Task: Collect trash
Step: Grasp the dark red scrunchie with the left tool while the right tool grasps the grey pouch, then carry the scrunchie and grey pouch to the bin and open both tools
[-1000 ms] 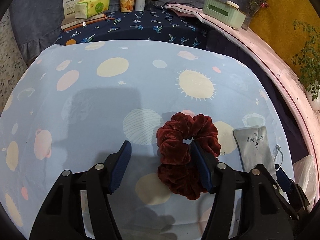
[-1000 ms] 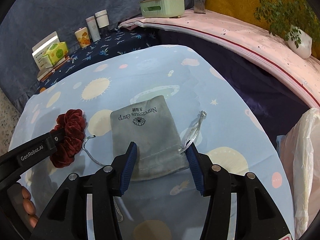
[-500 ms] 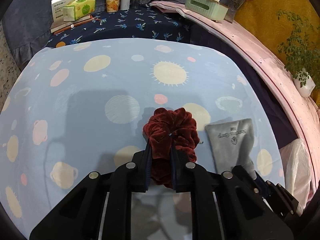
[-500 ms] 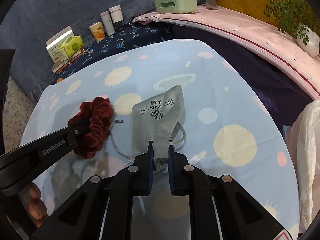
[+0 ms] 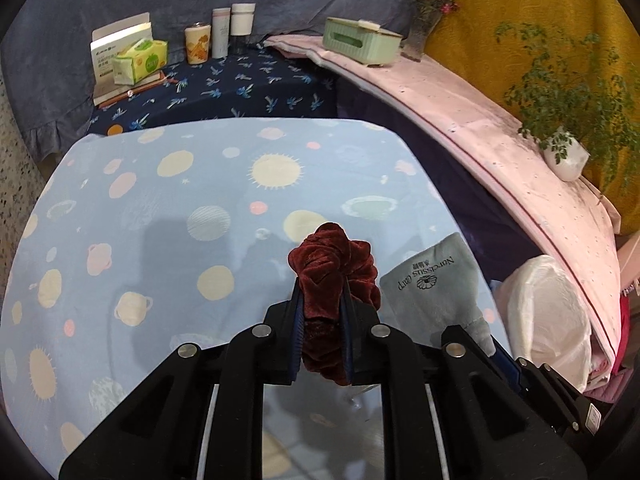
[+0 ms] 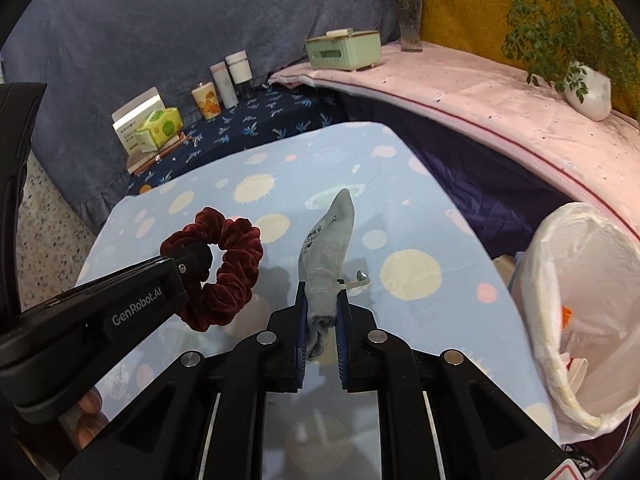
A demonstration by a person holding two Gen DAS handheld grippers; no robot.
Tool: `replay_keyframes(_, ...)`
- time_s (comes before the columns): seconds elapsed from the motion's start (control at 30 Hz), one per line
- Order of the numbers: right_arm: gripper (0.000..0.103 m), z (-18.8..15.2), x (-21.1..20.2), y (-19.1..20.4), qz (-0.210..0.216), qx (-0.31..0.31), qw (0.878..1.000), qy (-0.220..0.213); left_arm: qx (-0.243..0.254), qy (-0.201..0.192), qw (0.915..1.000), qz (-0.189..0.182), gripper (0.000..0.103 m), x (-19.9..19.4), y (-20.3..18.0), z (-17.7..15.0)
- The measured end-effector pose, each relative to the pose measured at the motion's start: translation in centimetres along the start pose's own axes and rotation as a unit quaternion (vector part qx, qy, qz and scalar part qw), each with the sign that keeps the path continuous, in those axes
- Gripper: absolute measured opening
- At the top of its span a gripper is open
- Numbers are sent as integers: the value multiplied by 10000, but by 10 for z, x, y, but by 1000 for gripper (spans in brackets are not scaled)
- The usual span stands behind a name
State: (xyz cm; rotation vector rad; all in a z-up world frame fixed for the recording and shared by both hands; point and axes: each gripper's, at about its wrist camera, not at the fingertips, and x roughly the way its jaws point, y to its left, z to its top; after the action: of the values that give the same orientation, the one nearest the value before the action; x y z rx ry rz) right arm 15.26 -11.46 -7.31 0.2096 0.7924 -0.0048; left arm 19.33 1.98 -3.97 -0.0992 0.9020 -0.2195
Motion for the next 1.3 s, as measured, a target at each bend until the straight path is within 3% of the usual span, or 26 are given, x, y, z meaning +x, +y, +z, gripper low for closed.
replay_keyframes(0.6, 12, 2, -94, -87, -306, 689, 9940, -797, 851, -324, 9946, -497, 15, -56, -114, -17)
replay_keyframes(1.3, 12, -28, -137, -224, -935, 1822, 9731, -1055, 1910, -164, 9766, -974, 15, -47, -238, -47)
